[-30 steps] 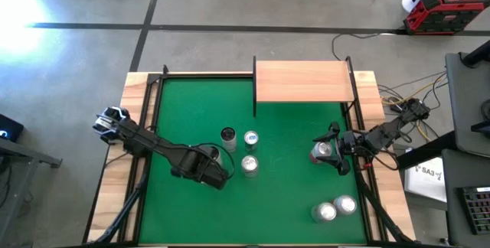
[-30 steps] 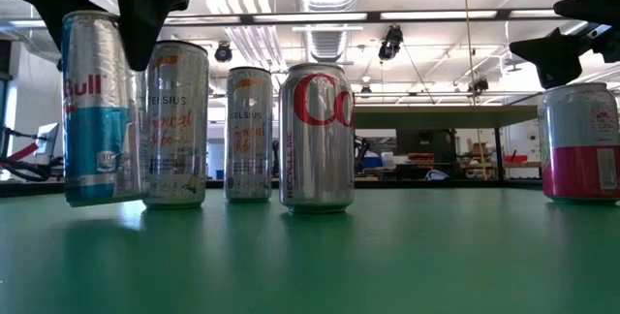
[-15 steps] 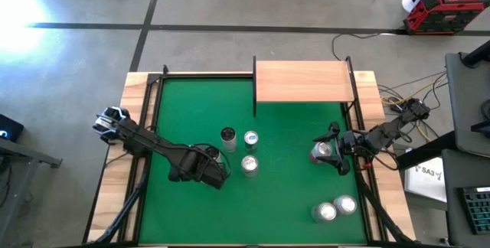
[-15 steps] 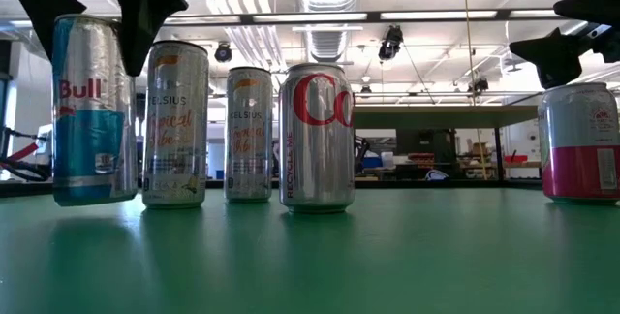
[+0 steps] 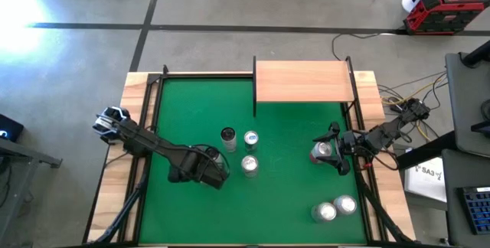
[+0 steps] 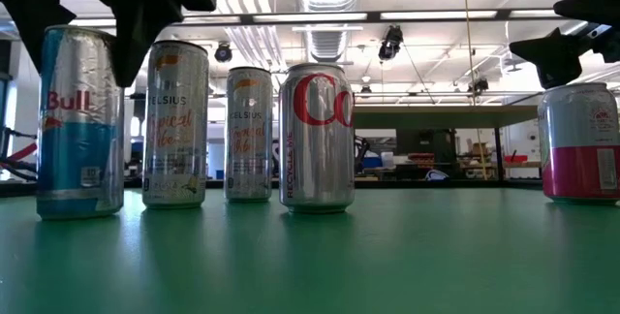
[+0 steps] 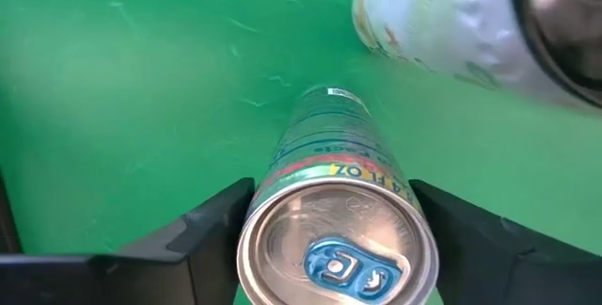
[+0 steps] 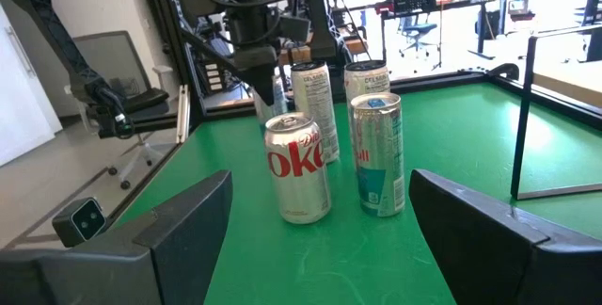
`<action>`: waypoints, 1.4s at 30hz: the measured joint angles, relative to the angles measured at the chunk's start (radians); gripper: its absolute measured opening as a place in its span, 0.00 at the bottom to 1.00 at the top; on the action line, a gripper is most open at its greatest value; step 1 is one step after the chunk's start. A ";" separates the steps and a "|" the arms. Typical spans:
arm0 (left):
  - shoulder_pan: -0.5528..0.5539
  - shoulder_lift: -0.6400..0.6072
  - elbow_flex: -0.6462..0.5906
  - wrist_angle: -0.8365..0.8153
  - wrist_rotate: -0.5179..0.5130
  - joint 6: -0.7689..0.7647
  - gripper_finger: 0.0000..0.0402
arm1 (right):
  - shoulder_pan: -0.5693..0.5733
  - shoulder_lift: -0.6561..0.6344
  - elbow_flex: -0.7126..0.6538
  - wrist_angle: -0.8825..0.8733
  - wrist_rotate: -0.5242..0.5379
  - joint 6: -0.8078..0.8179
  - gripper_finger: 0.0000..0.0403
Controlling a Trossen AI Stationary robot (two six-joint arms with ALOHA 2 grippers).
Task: Place canned beverage on shelf
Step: Move the bottom blue soda can to the middle left of the table, then put the top blue soda can on the shelf
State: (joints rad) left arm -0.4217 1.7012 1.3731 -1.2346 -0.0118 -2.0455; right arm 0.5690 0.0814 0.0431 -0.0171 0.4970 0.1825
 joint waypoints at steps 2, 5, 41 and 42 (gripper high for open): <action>0.000 0.000 0.000 0.011 -0.001 0.022 0.71 | 0.000 0.000 0.000 0.000 0.000 0.000 0.78; 0.000 0.000 0.000 0.012 -0.005 0.055 0.80 | 0.000 0.000 0.000 0.000 0.000 0.000 0.78; -0.133 -0.986 -0.587 0.426 -0.817 1.060 0.90 | 0.000 0.000 0.000 0.000 0.000 0.000 0.78; -0.132 -1.037 -0.644 0.545 -0.838 1.206 0.90 | 0.000 0.000 0.000 0.000 0.000 0.000 0.78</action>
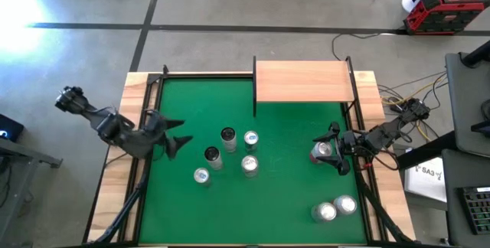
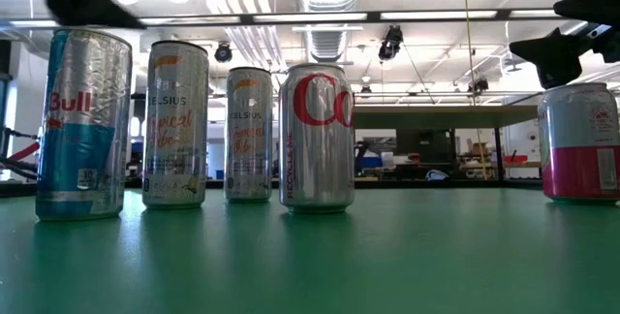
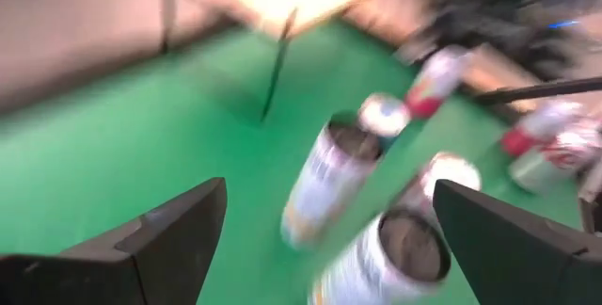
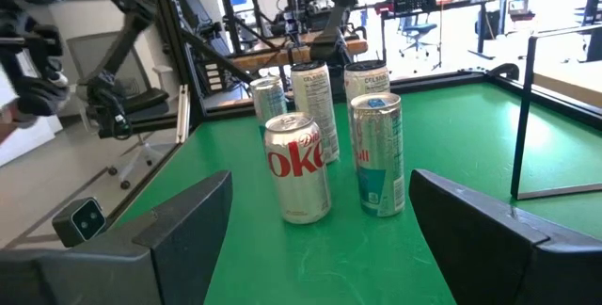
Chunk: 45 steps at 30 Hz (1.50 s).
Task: Place canned beverage on shelf
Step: Put the top blue soda can on the shelf
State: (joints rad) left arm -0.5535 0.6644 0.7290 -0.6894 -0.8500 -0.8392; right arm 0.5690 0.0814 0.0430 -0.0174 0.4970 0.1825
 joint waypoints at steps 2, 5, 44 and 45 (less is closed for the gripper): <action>0.006 -0.090 -0.111 0.225 -0.010 0.278 0.90 | 0.000 0.000 0.000 0.000 0.000 0.000 0.78; 0.027 -0.209 -0.248 0.440 0.023 0.526 0.90 | 0.000 0.000 0.000 0.000 0.000 0.000 0.78; 0.124 -0.473 -0.717 0.767 0.222 0.723 0.90 | 0.000 0.000 0.000 0.000 0.000 0.000 0.78; 0.124 -0.468 -0.717 0.767 0.222 0.723 0.90 | 0.000 0.000 0.000 0.000 0.000 0.000 0.78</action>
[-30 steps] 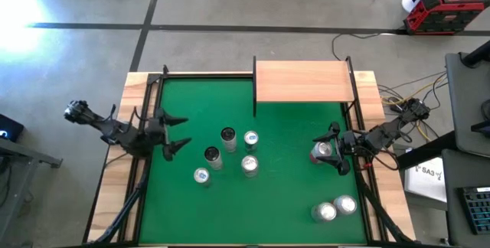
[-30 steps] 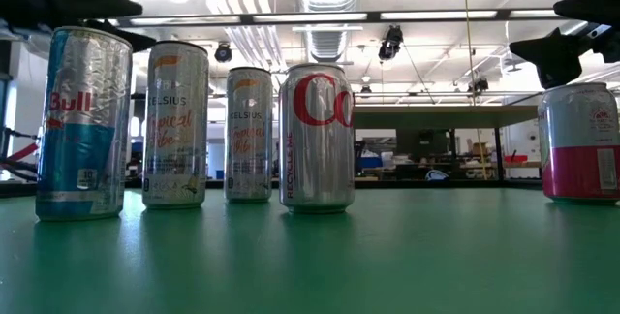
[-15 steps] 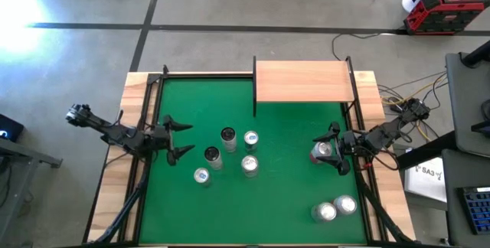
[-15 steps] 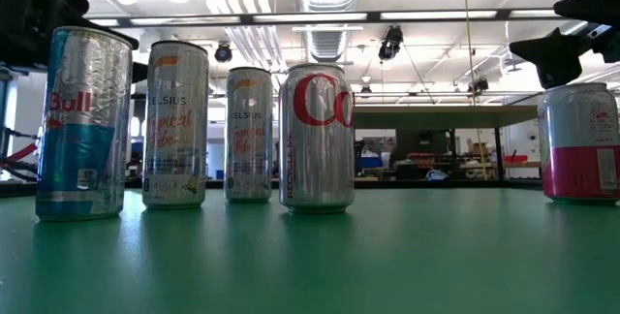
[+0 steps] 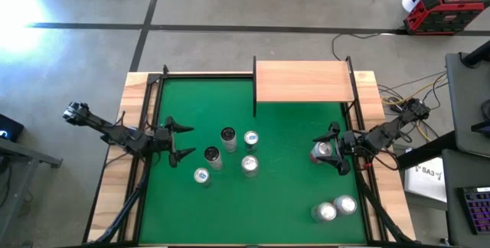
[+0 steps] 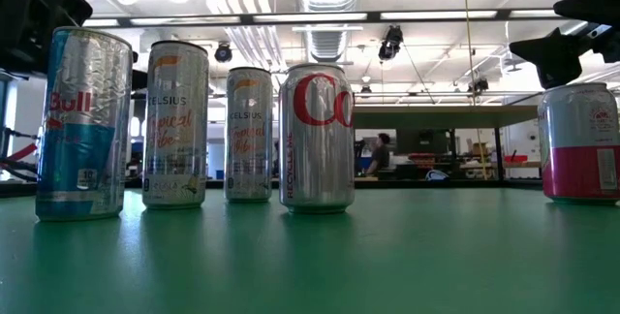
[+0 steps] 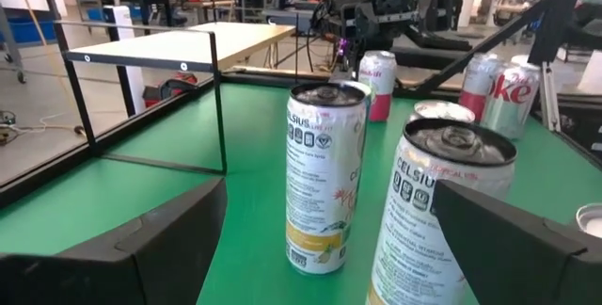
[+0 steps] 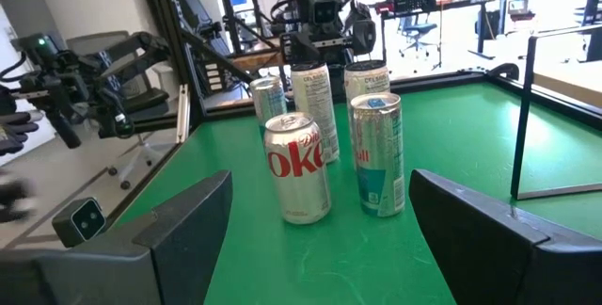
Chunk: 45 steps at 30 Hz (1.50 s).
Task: Place canned beverage on shelf
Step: Put the top blue soda can on the shelf
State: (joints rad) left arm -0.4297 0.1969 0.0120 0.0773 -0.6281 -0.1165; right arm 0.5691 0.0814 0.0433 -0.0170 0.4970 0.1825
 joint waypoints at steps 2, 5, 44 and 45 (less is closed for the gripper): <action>0.000 0.005 0.005 -0.006 0.002 -0.002 0.90 | 0.000 0.000 0.000 0.000 0.000 0.000 0.78; 0.000 0.011 0.016 -0.004 0.003 -0.029 0.90 | 0.000 0.000 0.000 0.000 0.000 0.000 0.78; 0.002 -0.197 0.000 0.000 0.038 0.130 0.90 | 0.000 0.000 0.000 0.000 0.000 0.000 0.78; 0.002 -0.197 0.000 0.000 0.039 0.130 0.90 | 0.000 0.000 0.000 0.000 0.000 0.000 0.78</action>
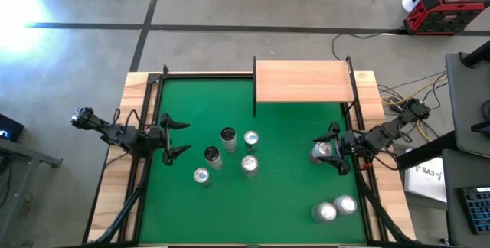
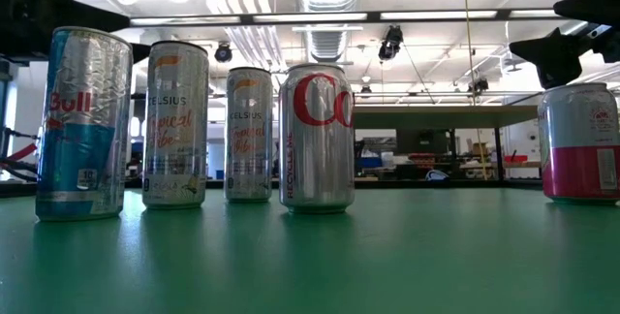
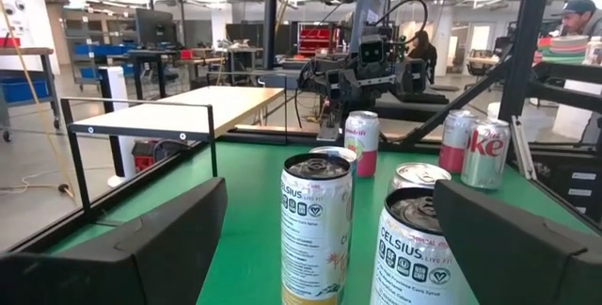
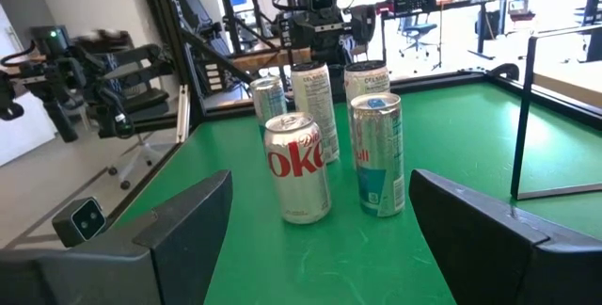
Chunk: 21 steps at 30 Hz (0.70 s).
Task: Place canned beverage on shelf
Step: Put the top blue soda can on the shelf
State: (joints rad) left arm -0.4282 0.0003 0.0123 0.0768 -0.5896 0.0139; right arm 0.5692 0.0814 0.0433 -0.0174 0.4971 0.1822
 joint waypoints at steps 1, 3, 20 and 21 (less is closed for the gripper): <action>0.000 0.002 0.002 -0.004 0.000 0.000 0.90 | 0.000 0.000 0.000 0.000 0.000 0.000 0.78; 0.000 0.003 0.005 -0.007 0.000 0.000 0.90 | 0.000 0.000 0.000 0.000 0.000 0.000 0.78; 0.000 0.007 0.008 -0.005 -0.001 -0.001 0.90 | 0.000 0.000 0.000 0.000 0.000 -0.026 0.78; 0.000 0.007 0.008 -0.005 -0.001 -0.001 0.90 | 0.000 0.000 0.000 0.000 0.000 -0.026 0.78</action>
State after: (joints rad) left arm -0.4282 0.0071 0.0204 0.0719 -0.5907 0.0132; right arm 0.5690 0.0814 0.0429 -0.0177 0.4971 0.1566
